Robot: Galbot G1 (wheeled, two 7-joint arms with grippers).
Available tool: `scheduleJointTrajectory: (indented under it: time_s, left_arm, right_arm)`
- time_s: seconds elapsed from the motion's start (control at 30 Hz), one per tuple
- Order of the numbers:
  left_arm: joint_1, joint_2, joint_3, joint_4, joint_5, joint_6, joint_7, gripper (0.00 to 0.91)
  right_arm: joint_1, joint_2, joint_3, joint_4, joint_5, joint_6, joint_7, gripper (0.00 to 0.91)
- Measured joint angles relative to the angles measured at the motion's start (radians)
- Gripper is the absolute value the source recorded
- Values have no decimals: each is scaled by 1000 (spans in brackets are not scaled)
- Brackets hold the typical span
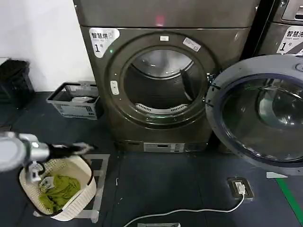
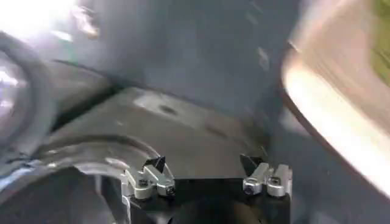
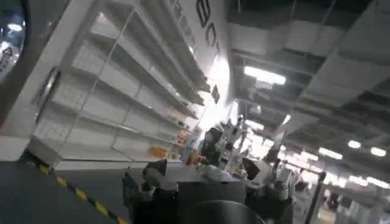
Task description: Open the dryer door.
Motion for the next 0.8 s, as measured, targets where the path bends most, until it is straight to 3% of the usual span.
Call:
scheduleJointTrajectory:
  time_s: [0.13,0.23,0.37,0.8]
  left_arm:
    - [1,30,-17,25,123,0,8,907]
    - [2,64,4,39,138,1,12,907]
    - [0,118,67,76,160,2,36,907]
    - [130,203,146,200,-27,3,36,907]
  right_arm:
    - [-3,5,-8,-5,62,-31,26,907]
    - [-3,4,-9,-14,114,-42,39,907]
    - [-3,4,-14,-18,133,-43,40,907]
    - [-4,20,-24,-28,119,-13,38,907]
